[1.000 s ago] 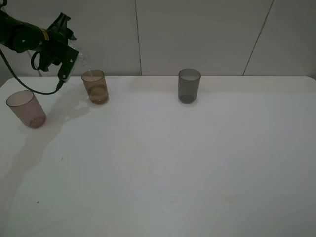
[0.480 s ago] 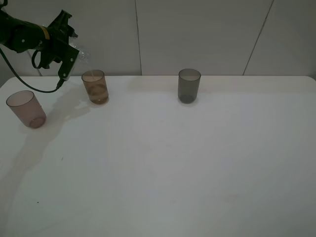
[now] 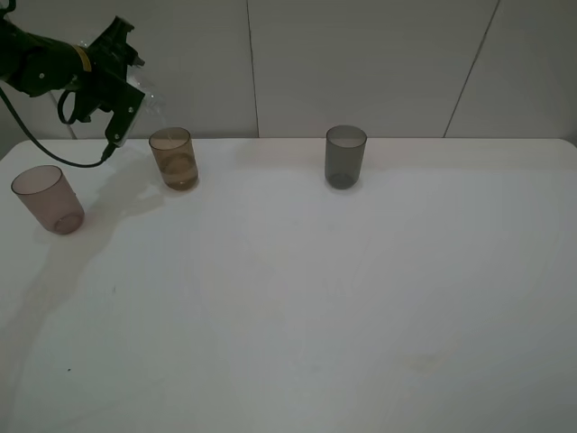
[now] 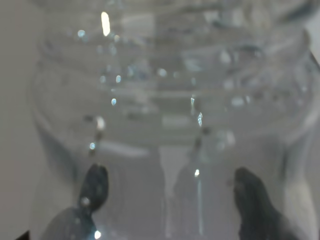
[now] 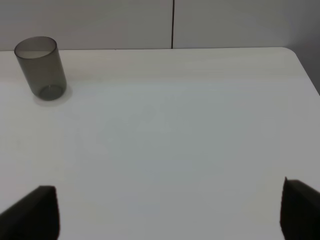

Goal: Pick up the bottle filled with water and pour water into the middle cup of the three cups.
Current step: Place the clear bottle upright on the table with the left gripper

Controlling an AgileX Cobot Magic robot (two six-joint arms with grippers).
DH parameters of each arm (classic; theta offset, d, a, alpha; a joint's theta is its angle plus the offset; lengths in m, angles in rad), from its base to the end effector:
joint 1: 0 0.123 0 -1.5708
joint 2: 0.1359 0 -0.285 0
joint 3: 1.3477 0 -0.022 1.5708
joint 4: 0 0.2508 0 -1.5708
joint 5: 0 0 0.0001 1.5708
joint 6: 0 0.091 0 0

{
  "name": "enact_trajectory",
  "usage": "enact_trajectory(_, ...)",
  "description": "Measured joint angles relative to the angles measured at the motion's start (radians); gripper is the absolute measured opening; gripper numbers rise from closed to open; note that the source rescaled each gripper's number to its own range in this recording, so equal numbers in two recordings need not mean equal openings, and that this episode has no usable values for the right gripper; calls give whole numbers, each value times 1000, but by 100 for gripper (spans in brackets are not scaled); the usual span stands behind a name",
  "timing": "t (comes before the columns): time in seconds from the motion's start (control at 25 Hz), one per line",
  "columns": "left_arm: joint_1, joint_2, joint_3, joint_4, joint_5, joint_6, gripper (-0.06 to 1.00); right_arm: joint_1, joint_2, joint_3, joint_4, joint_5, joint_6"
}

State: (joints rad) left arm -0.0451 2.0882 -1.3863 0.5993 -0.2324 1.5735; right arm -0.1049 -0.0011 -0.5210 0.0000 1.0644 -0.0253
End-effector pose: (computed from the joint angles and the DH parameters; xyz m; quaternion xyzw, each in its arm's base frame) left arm 0.4721 -0.0331 0.1856 0.7635 0.3464 0.4456 0.3139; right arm -0.0076 0.0008 0.2828 0.0338 0.8477 -0.0344 0.5282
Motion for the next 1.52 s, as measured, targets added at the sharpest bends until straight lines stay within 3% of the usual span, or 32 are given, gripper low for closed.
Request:
enact_trajectory(0.48, -5, 0, 0, 60, -11, -11, 1, 0, 0, 0, 0, 0, 0)
enact_trajectory(1.08, -32, -14, 0, 65, 40, -42, 1, 0, 0, 0, 0, 0, 0)
enact_trajectory(1.32, -45, -64, 0, -63, 46, -147, 1, 0, 0, 0, 0, 0, 0)
enact_trajectory(1.52, -104, -145, 0, -228, 109, -406, 1, 0, 0, 0, 0, 0, 0)
